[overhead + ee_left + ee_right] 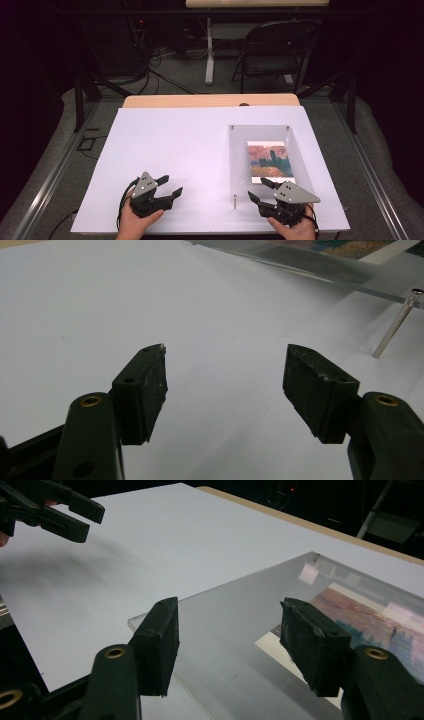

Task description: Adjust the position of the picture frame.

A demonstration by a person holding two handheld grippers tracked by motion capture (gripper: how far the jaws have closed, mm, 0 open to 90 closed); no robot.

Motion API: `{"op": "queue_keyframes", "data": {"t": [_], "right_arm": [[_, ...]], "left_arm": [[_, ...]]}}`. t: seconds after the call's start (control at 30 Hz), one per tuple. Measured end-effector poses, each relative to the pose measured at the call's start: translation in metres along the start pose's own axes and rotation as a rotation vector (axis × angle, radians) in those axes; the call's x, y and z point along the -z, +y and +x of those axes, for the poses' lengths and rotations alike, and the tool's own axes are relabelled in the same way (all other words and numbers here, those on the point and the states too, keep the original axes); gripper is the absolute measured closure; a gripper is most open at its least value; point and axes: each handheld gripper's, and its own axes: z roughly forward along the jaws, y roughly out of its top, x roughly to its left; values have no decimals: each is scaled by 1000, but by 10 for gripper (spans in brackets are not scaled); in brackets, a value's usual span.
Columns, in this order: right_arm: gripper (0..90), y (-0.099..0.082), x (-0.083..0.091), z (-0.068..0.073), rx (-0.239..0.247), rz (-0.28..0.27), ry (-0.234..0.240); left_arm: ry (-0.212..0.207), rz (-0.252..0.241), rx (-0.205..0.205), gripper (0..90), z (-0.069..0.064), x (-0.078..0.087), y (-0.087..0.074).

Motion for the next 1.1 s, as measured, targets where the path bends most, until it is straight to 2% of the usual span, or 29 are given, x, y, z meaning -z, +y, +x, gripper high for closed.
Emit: {"op": "queue_keyframes", "data": {"t": [0.17,0.33,0.43,0.6,0.7,0.77,1.0,1.1], "right_arm": [[404,-1,-1,-2,-12,4,3],[404,-2,1,-4,-28,0,2],[403,-2,2,-5,-33,3,-1],[400,-1,2,-5,-34,-9,-7],[397,0,3,-5,-32,-6,-16],[397,0,3,-6,-32,-5,-24],[397,0,5,-8,-42,-10,-33],[397,1,7,-9,-35,-7,-38]], "left_arm": [[0,6,-5,343,-1,-3,1],[-18,18,-3,346,-4,-5,2],[-54,23,22,348,-8,-9,3],[-84,59,-4,367,-19,-21,6],[-118,70,-13,391,-26,-30,8],[-144,78,-2,414,-32,-36,10],[-214,72,-27,472,-55,-59,23],[-245,88,-26,500,-62,-68,26]]}}
